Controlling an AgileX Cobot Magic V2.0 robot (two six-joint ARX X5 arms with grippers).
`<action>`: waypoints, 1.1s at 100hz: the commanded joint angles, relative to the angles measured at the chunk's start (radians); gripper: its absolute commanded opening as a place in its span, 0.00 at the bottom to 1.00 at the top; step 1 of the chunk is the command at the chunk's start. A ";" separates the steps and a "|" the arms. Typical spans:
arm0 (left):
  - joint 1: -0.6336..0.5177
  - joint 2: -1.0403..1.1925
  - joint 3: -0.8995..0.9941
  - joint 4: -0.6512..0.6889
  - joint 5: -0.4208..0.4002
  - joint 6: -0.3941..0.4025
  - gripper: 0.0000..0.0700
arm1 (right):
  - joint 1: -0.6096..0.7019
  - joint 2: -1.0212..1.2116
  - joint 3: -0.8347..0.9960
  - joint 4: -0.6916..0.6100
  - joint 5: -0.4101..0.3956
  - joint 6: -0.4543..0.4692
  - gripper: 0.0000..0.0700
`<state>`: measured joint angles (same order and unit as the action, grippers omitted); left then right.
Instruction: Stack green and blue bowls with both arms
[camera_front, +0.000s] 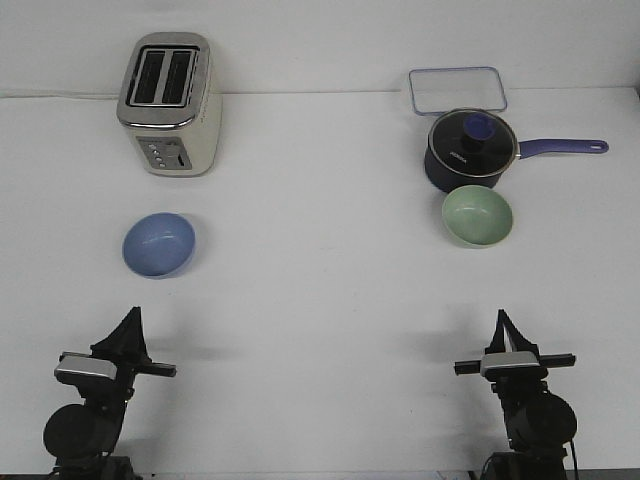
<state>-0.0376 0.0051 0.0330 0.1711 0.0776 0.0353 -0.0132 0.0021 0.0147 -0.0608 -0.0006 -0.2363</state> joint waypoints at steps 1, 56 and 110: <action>-0.001 -0.002 -0.019 0.010 0.000 -0.002 0.02 | 0.001 -0.001 -0.002 0.013 0.000 -0.003 0.00; -0.001 -0.002 -0.019 0.010 0.000 -0.002 0.02 | 0.001 -0.001 -0.002 0.013 0.000 -0.003 0.00; -0.001 -0.002 -0.019 0.010 0.000 -0.002 0.02 | 0.001 -0.001 -0.002 0.016 -0.002 0.323 0.00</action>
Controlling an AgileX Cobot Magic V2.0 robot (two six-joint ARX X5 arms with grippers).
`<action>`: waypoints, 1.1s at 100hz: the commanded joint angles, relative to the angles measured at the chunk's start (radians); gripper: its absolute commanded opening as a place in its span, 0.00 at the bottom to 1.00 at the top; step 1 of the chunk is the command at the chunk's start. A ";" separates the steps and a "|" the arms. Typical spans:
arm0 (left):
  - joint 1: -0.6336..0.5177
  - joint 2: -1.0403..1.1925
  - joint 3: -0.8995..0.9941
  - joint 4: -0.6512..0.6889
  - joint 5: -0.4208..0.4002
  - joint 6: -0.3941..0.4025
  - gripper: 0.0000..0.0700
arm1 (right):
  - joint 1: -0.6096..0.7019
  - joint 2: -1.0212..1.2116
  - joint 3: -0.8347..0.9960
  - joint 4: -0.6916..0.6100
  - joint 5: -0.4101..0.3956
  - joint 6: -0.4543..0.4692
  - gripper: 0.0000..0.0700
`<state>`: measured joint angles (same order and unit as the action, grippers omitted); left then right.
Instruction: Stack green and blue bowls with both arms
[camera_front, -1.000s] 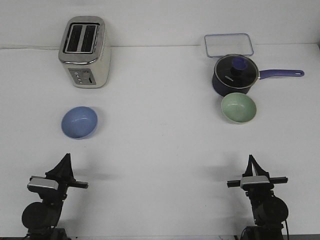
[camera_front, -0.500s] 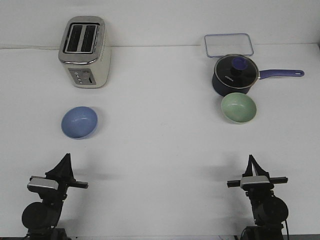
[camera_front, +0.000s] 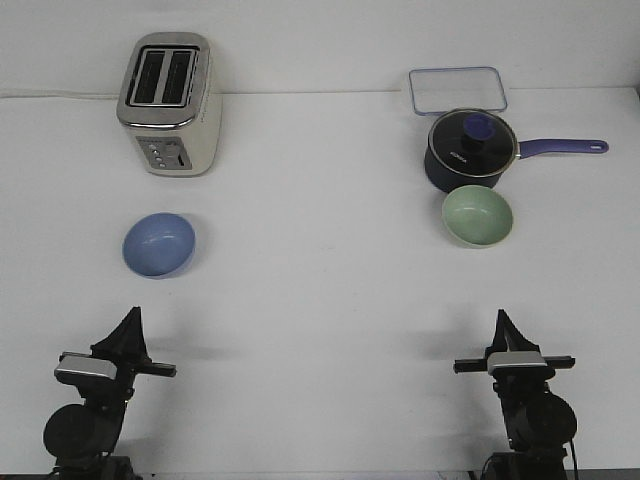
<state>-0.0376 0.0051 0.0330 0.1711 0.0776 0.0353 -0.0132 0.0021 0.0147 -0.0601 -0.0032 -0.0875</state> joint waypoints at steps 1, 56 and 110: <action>-0.001 -0.002 -0.019 0.010 0.000 -0.002 0.02 | 0.001 -0.001 -0.002 0.015 0.002 0.190 0.00; -0.001 -0.002 -0.019 0.010 0.000 -0.002 0.02 | 0.000 0.260 0.414 -0.297 -0.001 0.464 0.22; -0.001 -0.002 -0.019 0.010 0.000 -0.002 0.02 | -0.048 1.111 1.079 -0.562 -0.009 0.367 0.83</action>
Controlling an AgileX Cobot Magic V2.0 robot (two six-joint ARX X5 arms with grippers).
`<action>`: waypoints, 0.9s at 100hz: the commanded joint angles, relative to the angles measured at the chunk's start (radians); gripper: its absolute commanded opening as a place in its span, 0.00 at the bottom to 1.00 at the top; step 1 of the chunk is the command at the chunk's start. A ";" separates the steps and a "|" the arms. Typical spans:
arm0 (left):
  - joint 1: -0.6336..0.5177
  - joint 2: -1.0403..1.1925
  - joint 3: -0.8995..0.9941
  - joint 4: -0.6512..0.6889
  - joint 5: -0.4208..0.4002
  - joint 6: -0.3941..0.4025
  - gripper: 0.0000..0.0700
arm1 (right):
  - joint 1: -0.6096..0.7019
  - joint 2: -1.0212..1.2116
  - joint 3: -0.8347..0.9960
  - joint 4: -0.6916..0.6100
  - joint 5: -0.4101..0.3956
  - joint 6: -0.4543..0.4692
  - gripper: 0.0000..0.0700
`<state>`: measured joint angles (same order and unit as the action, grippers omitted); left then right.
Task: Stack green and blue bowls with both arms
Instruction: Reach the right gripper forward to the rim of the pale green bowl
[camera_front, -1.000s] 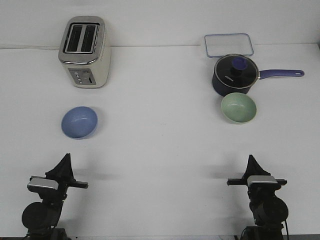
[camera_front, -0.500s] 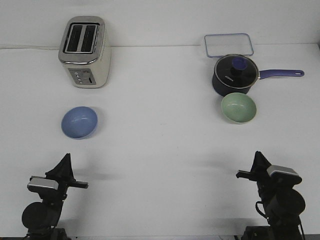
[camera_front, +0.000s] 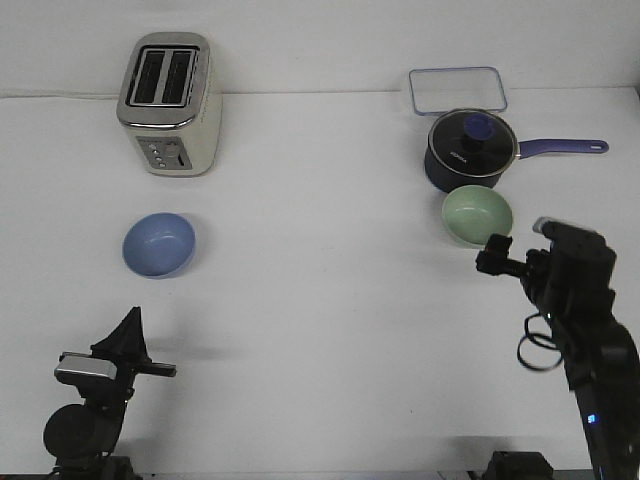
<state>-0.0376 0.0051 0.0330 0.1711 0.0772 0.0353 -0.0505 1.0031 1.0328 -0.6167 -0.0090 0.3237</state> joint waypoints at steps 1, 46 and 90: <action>-0.001 -0.002 -0.019 0.010 0.001 -0.002 0.02 | -0.013 0.127 0.072 -0.006 -0.003 -0.046 0.83; -0.001 -0.002 -0.019 0.010 0.001 -0.002 0.02 | -0.104 0.715 0.403 -0.068 -0.019 -0.112 0.82; -0.001 -0.002 -0.019 0.010 0.001 -0.002 0.02 | -0.133 0.888 0.407 0.024 -0.045 -0.144 0.48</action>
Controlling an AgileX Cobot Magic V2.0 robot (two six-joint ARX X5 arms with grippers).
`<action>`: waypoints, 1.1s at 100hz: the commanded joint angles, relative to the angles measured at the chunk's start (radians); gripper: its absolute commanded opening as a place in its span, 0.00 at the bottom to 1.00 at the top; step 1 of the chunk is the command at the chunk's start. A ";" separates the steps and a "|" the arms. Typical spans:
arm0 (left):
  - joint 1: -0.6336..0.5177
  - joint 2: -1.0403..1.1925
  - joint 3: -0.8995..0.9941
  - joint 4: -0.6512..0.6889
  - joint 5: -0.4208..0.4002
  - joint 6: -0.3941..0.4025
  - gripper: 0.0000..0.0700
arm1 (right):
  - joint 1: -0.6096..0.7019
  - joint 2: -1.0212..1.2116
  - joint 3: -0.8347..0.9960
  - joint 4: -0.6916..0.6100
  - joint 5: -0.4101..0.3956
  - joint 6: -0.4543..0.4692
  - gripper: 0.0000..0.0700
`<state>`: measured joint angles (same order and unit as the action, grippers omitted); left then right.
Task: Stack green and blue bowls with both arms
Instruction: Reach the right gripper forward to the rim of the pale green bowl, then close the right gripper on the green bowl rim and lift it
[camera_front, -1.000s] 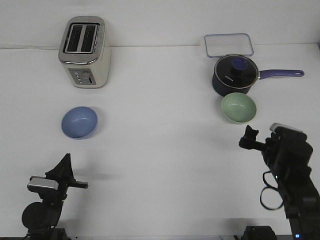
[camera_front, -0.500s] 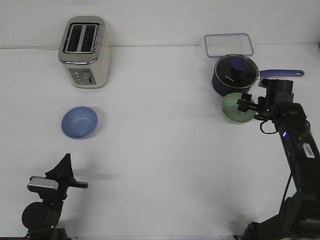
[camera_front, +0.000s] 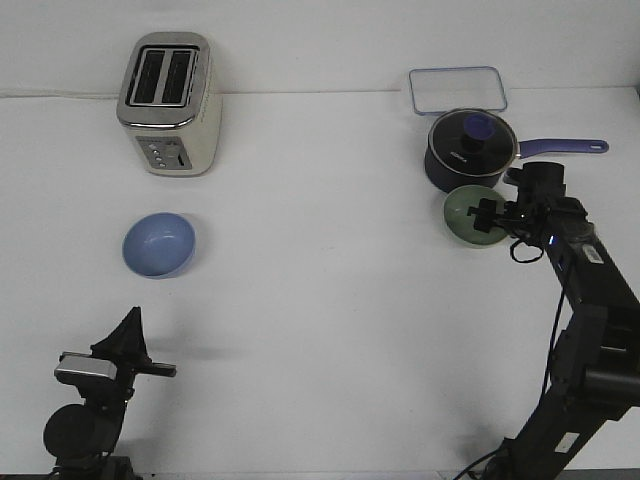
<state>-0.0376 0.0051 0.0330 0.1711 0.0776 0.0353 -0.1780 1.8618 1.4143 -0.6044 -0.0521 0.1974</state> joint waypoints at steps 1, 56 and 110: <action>-0.001 -0.002 -0.019 0.010 0.000 -0.002 0.02 | -0.006 0.032 0.026 0.015 -0.002 -0.018 0.47; -0.001 -0.002 -0.019 0.010 0.000 -0.002 0.02 | -0.027 -0.064 0.027 -0.042 -0.065 -0.019 0.00; -0.001 -0.002 -0.019 0.010 0.000 -0.002 0.02 | 0.088 -0.537 -0.018 -0.253 -0.238 -0.029 0.00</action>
<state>-0.0376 0.0051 0.0330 0.1711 0.0776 0.0353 -0.1234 1.3628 1.4078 -0.8501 -0.2832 0.1799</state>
